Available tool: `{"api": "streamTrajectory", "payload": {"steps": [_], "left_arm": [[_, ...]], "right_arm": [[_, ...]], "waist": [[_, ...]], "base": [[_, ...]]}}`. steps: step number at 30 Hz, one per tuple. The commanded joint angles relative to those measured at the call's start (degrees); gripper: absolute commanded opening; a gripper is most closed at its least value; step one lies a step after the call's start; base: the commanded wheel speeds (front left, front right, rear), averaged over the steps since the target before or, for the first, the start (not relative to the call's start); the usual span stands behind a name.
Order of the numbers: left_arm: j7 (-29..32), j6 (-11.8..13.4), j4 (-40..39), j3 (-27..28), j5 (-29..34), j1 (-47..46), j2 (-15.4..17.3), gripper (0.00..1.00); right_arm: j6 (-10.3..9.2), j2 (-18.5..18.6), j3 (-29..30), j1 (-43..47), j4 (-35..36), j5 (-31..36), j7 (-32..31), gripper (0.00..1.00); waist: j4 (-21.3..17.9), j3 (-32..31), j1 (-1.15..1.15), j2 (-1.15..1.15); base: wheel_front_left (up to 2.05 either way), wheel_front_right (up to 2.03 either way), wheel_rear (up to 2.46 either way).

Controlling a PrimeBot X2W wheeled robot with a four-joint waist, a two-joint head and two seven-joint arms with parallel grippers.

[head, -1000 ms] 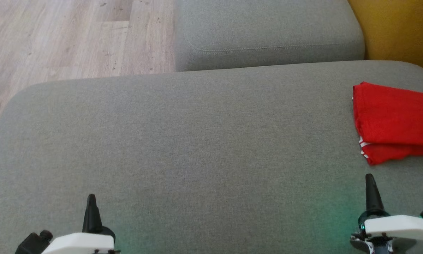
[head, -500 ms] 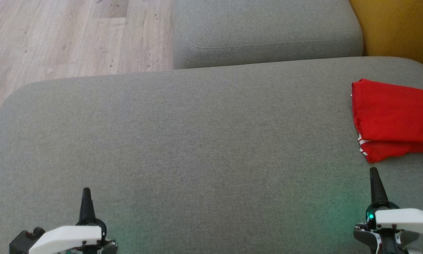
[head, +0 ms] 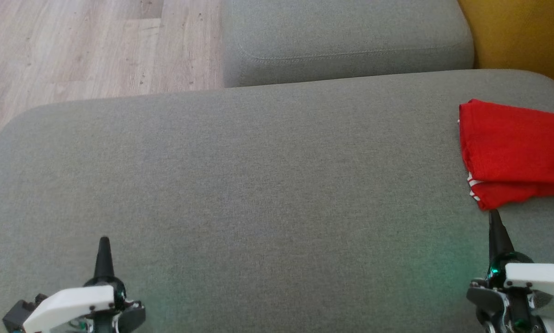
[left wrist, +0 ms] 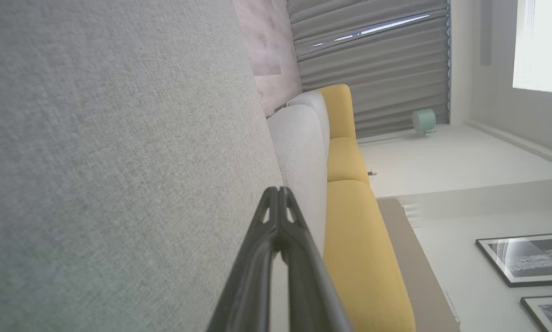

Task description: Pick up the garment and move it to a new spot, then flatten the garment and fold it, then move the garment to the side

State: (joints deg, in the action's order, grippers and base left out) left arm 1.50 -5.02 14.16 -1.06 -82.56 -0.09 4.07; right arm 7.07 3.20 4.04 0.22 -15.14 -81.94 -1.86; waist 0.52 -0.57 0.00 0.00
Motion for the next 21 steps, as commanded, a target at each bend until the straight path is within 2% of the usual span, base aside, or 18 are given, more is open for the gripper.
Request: {"api": "streamTrajectory", "payload": {"steps": [1,16,21], "left_arm": [[0.6,-0.7,-1.3,2.6,-2.2,-3.5,0.7,0.0],[3.0,-2.5,-0.2,5.1,-11.5,-5.9,0.5,0.0],[3.2,-2.5,-0.2,5.3,-11.5,-5.9,0.4,0.0]], "right_arm": [[0.37,1.1,-0.7,-3.9,1.7,-2.4,-0.6,0.0],[0.42,1.1,0.5,-6.2,1.2,-11.8,-3.0,0.0],[0.42,1.0,0.6,-6.2,1.2,-11.8,-3.1,0.0]], "waist": [[-0.1,0.1,0.0,0.0],[-0.5,0.7,0.0,0.0],[-0.5,0.8,0.0,0.0]], "base": [[0.0,0.0,0.0],[0.0,0.0,0.0],[0.0,0.0,0.0]]}}
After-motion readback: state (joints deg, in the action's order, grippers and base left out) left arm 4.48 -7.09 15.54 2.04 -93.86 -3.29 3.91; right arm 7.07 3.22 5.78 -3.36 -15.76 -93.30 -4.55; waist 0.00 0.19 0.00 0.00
